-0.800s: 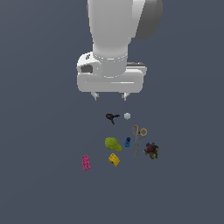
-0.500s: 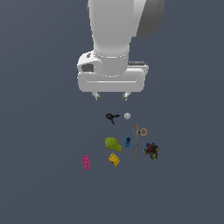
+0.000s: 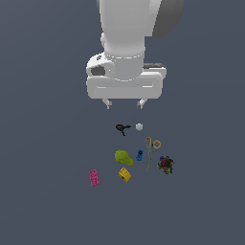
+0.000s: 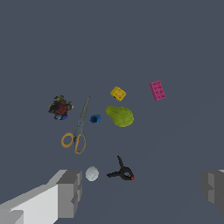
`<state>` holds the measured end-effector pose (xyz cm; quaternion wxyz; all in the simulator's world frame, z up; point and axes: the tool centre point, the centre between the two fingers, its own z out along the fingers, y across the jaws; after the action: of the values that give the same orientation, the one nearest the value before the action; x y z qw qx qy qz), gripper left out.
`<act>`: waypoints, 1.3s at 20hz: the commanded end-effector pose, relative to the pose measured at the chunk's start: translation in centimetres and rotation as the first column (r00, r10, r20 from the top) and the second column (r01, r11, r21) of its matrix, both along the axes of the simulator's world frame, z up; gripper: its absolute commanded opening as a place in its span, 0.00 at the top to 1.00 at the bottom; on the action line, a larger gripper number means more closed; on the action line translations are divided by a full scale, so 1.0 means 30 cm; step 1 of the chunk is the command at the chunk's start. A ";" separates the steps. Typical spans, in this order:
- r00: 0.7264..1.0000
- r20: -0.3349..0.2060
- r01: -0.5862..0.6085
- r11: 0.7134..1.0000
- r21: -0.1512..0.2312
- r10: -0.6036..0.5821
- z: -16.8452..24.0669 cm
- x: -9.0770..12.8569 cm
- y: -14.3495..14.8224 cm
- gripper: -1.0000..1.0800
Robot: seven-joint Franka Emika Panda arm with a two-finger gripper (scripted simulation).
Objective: Pick up a designated object from a clutter of objects.
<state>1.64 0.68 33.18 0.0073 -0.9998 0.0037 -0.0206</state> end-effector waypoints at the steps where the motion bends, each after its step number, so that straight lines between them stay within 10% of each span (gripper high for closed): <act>1: 1.000 -0.001 -0.004 1.000 -0.001 0.004 -0.010 0.010 -0.006 0.04; 26: 0.979 -0.026 -0.203 0.979 -0.015 0.203 -0.522 0.359 -0.277 0.04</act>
<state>11.84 -6.93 18.94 0.0008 -0.9959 -0.0903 -0.0084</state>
